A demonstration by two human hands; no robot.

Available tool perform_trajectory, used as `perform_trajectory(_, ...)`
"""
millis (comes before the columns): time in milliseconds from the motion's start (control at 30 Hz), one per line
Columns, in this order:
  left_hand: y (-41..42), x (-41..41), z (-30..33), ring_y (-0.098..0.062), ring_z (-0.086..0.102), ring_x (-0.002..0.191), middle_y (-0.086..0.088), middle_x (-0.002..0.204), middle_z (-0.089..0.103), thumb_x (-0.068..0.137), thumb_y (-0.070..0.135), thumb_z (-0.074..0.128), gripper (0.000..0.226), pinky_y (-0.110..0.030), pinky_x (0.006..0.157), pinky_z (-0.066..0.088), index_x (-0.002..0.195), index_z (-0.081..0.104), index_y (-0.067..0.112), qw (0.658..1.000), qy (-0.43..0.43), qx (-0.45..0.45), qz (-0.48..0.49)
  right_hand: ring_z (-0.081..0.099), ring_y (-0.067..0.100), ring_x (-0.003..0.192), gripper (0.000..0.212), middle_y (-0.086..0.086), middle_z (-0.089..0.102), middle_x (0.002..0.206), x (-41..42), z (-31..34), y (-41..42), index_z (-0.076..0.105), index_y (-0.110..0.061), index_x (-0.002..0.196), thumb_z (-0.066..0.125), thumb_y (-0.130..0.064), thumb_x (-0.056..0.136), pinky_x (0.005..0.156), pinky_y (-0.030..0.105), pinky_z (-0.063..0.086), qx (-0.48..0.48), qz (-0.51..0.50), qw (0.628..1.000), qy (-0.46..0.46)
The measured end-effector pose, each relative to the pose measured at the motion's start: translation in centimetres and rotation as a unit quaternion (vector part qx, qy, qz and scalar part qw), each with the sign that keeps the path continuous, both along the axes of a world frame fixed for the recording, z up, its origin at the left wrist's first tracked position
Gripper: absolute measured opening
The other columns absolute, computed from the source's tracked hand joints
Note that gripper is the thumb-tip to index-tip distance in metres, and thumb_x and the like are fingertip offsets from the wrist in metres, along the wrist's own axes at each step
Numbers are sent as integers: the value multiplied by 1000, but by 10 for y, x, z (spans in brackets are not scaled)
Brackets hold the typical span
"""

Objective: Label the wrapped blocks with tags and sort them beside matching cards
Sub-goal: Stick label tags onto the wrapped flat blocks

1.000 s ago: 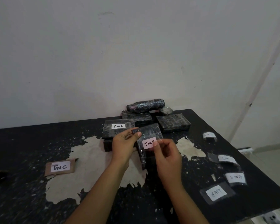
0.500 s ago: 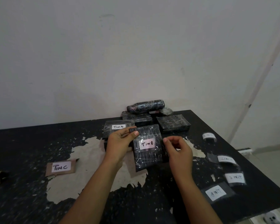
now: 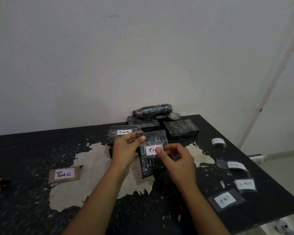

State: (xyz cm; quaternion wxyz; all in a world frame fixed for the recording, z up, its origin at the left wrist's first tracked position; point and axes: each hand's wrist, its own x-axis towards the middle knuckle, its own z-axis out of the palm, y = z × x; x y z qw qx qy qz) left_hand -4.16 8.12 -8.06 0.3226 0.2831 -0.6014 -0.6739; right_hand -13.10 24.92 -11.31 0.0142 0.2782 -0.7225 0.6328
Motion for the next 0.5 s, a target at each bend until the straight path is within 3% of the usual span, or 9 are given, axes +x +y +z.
perform_trajectory(133, 1, 3, 1, -24, 80, 109, -1, 106, 85, 96, 17, 81, 19, -57, 105, 60, 114, 84, 21, 1000, 8, -16, 5, 71, 11, 94, 6, -8, 77, 97, -8, -7, -3, 79, -37, 94, 81, -41, 97, 86, 45, 64, 1, 4, 1000, -28)
perform_trajectory(367, 4, 7, 4, -10, 78, 108, 6, 107, 85, 98, 18, 78, 16, -48, 110, 58, 113, 83, 23, 999, 29, -27, 19, 72, 10, 92, 7, -11, 80, 97, -9, -6, -4, 82, -36, 96, 80, -42, 98, 83, 39, 64, -3, 12, 999, -50)
perform_trajectory(500, 7, 7, 2, -13, 78, 111, 4, 108, 85, 98, 17, 79, 18, -50, 109, 58, 115, 83, 22, 998, 48, -25, 27, 74, 11, 90, 7, -12, 81, 92, -7, -4, -8, 83, -32, 92, 83, -37, 97, 82, 39, 63, -23, 5, 997, -73)
